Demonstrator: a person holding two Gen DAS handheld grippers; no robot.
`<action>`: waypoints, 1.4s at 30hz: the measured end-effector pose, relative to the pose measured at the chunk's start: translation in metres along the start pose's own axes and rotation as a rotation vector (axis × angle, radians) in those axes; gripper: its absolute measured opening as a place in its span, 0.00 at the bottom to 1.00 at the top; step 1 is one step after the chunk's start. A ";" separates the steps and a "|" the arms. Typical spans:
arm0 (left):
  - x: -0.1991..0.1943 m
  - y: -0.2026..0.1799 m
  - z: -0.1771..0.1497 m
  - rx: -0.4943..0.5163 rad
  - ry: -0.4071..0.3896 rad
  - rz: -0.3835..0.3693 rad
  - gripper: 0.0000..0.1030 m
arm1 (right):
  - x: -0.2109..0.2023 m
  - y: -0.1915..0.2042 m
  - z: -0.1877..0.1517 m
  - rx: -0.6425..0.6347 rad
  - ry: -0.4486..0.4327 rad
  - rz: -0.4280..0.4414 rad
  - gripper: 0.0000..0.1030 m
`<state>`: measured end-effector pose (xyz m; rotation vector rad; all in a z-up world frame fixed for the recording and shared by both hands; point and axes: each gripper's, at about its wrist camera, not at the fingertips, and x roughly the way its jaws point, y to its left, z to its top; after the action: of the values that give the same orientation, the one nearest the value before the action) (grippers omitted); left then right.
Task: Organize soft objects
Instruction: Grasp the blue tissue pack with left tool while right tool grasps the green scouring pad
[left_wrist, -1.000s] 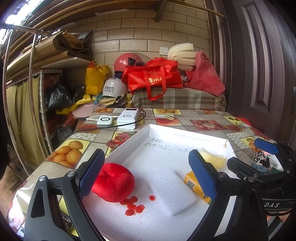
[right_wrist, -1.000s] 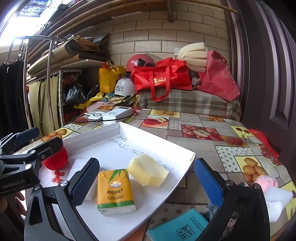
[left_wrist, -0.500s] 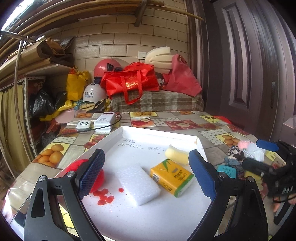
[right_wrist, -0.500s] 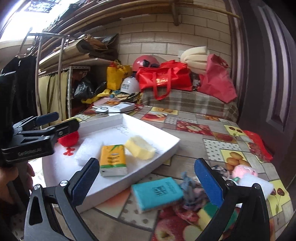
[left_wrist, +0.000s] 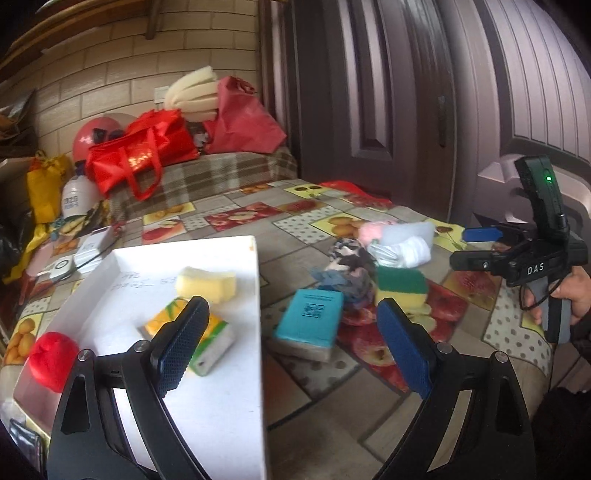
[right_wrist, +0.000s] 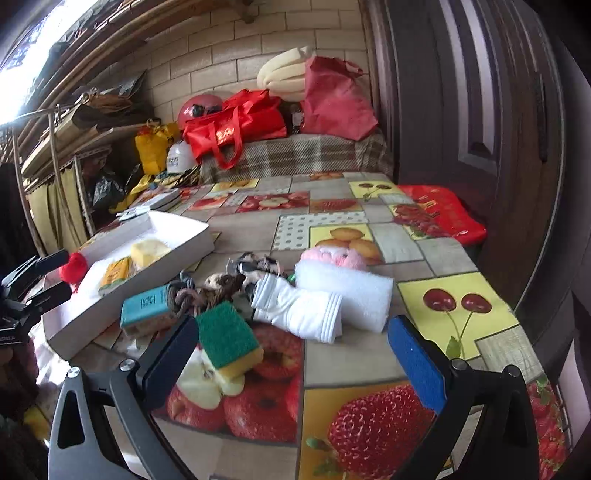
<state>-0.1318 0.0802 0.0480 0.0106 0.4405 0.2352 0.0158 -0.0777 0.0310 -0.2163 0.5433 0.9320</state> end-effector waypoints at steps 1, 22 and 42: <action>0.004 -0.008 0.001 0.018 0.015 -0.015 0.90 | 0.003 0.001 -0.003 -0.008 0.027 0.023 1.00; 0.096 -0.034 0.013 -0.024 0.323 -0.027 0.90 | 0.068 0.009 0.007 -0.075 0.253 0.054 0.46; 0.107 -0.049 0.013 0.032 0.382 0.068 0.89 | 0.067 -0.013 0.012 0.044 0.233 0.101 0.46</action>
<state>-0.0215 0.0577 0.0120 0.0116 0.8248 0.2983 0.0619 -0.0333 0.0048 -0.2611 0.7952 0.9981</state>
